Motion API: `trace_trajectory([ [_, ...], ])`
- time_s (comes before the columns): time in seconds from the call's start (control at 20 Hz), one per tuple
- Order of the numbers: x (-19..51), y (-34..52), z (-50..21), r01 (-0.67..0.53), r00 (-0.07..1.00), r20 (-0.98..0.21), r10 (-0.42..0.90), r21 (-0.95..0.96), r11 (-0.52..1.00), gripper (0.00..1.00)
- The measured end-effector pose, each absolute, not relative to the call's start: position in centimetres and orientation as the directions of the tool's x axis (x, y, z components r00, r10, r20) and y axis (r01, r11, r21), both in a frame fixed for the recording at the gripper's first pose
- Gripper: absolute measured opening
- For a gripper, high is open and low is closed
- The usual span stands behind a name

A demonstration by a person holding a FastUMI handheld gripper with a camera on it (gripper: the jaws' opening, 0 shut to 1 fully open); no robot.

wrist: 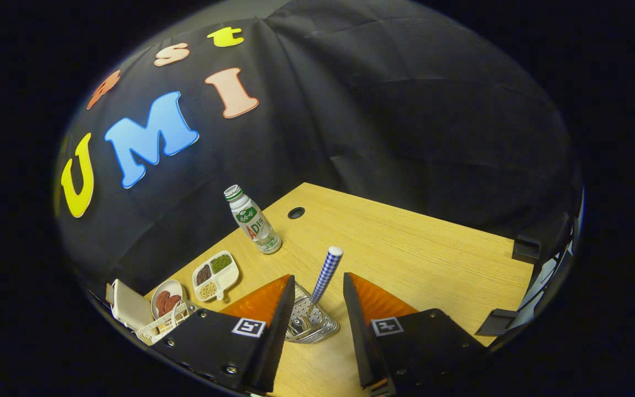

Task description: Take the plate from the dish rack, then take the spoon from the basket and place it into the plate.

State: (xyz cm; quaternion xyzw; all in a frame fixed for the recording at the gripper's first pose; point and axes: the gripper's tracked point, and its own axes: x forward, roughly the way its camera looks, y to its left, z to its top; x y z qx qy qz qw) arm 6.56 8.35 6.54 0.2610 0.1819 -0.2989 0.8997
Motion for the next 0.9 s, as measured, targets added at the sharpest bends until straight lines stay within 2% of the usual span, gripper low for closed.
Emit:
trace_trajectory([
  [0.45,9.3,6.5,4.3,0.655,0.738,-0.509,-0.443,0.385,0.65,0.55],
  [0.6,9.9,6.5,3.4,0.657,0.734,-0.521,-0.435,0.384,0.649,0.38],
  [0.65,10.1,7.0,3.3,0.638,0.751,-0.513,-0.415,0.402,0.657,0.37],
  [0.8,10.7,7.0,3.7,0.622,0.76,-0.506,-0.407,0.387,0.681,0.09],
  [0.9,11.6,7.5,4.4,0.594,0.78,-0.488,-0.392,0.379,0.709,0.04],
])
